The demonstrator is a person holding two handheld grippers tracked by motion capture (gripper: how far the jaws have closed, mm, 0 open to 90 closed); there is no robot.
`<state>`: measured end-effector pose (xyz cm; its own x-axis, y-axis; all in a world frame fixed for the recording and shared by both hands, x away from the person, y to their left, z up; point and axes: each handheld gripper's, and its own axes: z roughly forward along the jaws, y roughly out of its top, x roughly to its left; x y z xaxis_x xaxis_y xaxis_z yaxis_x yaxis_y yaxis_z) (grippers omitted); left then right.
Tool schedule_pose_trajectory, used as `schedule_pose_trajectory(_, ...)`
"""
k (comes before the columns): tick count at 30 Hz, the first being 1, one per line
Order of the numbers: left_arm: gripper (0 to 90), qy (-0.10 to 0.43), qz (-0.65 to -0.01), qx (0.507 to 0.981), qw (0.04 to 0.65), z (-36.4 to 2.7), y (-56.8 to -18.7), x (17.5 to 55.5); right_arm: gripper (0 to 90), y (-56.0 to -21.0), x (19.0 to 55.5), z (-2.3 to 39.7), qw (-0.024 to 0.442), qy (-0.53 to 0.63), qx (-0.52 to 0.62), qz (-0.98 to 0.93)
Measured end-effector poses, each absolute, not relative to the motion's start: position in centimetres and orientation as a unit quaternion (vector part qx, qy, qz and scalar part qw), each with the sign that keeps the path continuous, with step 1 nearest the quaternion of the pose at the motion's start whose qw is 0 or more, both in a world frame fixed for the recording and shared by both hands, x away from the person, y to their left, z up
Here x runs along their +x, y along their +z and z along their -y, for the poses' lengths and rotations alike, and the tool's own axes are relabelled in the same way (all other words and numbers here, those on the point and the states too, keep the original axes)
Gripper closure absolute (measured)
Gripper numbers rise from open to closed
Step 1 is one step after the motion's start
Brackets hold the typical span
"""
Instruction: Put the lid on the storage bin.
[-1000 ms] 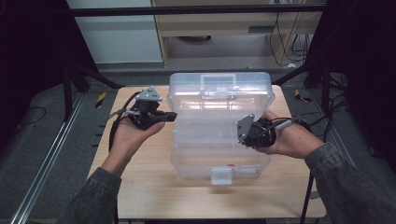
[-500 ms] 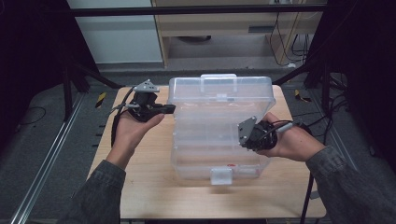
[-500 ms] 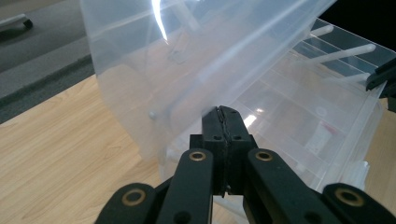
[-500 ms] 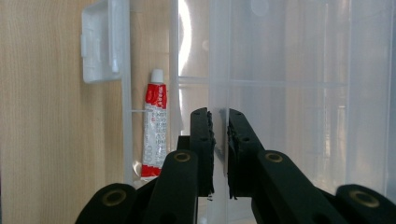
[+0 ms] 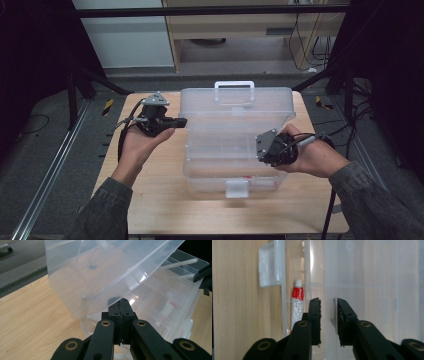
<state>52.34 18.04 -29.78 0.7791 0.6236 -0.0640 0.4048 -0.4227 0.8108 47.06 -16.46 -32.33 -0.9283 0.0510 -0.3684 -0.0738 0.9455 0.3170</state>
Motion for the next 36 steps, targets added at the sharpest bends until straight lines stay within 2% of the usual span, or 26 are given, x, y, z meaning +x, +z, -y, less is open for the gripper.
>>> schedule_pose_trajectory(3,89.9,0.125,-0.308,0.835,0.438,-18.1,-30.0,52.2,60.3,-31.9,46.7,16.8,0.21,0.199,0.011,-0.957)
schedule_pose_trajectory(4,89.9,0.122,-0.308,0.835,0.439,-18.2,-30.2,52.1,60.3,-31.9,46.7,16.8,0.21,0.199,0.011,-0.957)
schedule_pose_trajectory(5,89.9,0.118,-0.309,0.835,0.44,-18.3,-30.7,51.9,52.3,-31.7,46.6,17.1,0.225,0.218,0.031,-0.949)
schedule_pose_trajectory(6,89.9,0.118,-0.309,0.835,0.44,-18.3,-30.7,51.9,52.3,-31.7,46.6,17.1,0.225,0.218,0.031,-0.949)
schedule_pose_trajectory(7,89.9,0.114,-0.309,0.836,0.439,-18.3,-31.2,51.7,47.5,-31.7,46.3,17.5,0.233,0.241,0.056,-0.941)
schedule_pose_trajectory(11,89.9,0.116,-0.305,0.844,0.426,-17.9,-32.0,51.2,41.3,-31.8,45.7,18.3,0.246,0.26,0.091,-0.929)
schedule_pose_trajectory(36,89.9,0.109,-0.298,0.847,0.427,-18.5,-32.3,49.1,25.7,-32.7,42.8,25.1,0.28,0.294,0.235,-0.883)
